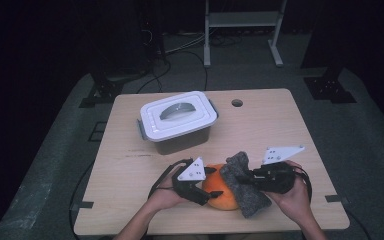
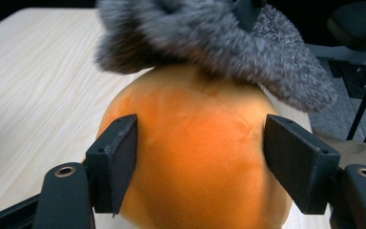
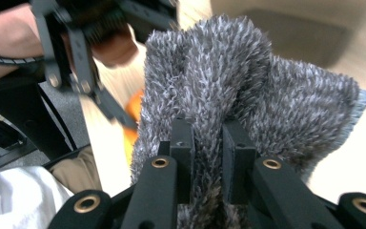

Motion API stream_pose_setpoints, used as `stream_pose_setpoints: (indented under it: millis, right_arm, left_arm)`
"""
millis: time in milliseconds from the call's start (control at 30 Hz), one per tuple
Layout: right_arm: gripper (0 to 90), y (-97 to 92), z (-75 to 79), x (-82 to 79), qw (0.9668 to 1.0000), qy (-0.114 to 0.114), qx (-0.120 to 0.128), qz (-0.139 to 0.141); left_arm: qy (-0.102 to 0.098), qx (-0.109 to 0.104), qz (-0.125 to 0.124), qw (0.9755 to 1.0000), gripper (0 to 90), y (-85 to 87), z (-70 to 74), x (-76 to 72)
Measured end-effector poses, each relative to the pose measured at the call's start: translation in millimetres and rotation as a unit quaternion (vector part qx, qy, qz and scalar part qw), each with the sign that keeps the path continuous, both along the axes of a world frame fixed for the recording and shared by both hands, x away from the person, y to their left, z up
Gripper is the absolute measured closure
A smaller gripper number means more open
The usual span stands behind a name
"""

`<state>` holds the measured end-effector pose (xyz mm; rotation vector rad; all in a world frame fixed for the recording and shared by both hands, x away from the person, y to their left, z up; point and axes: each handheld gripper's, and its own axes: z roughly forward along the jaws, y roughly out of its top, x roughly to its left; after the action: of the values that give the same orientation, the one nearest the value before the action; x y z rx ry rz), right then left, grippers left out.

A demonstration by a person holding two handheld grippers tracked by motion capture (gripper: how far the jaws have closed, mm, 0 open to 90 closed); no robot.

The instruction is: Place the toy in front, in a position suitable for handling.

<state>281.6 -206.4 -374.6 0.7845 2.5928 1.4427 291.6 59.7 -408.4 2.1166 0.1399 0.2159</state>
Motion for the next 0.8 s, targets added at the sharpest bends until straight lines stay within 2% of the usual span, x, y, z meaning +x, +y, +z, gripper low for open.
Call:
stream_pose_setpoints:
  millis: [100,200,267,300,367,500,533,633,733,800]
  right_arm:
    - [76.8,10.6,-1.9,0.3,0.9998,0.001,-0.02,0.01]
    - [76.8,8.7,-12.0,4.3,0.9994,0.026,-0.015,0.02]
    - [76.8,3.9,-14.2,5.2,0.9992,0.033,-0.013,0.021]
    - [76.8,0.5,-14.7,5.6,0.9991,0.035,-0.011,0.022]
    - [76.8,-4.5,-15.6,5.9,0.999,0.039,-0.009,0.018]
    - [76.7,-11.4,-17.0,7.7,0.9986,0.05,-0.011,0.015]
    - [76.8,-11.7,-15.2,7.6,0.9986,0.049,-0.013,0.014]
    - [76.9,-9.5,-2.1,2.4,0.9997,0.022,-0.011,0.005]
    - [76.8,0.8,8.0,-3.5,0.9999,0.007,-0.002,0.014]
    - [76.8,12.3,9.1,-6.1,0.9996,0.0,-0.012,0.026]
  left_arm:
    - [-0.007,0.006,-0.007,0.9999,26.3,-1.5,1.5,-2.6]
    - [0.006,-0.001,-0.009,0.9999,18.5,1.2,0.9,0.5]
    - [0.014,0.004,0.002,0.9999,10.4,1.8,0.0,3.5]
    - [0.02,0.006,0.002,0.9998,9.3,2.3,-1.2,5.1]
    - [0.035,0.003,0.002,0.9994,9.5,2.8,-4.3,7.4]
    - [0.023,-0.001,-0.003,0.9997,23.0,2.5,-3.9,4.0]
    - [0.021,-0.002,-0.002,0.9998,24.4,1.9,-3.1,3.1]
    - [0.02,-0.007,-0.004,0.9998,24.9,-0.2,-1.7,1.2]
    - [0.014,-0.014,-0.008,0.9998,24.8,-5.3,0.4,-2.7]
    - [0.008,-0.008,-0.009,0.9999,24.7,-7.3,1.3,-5.0]
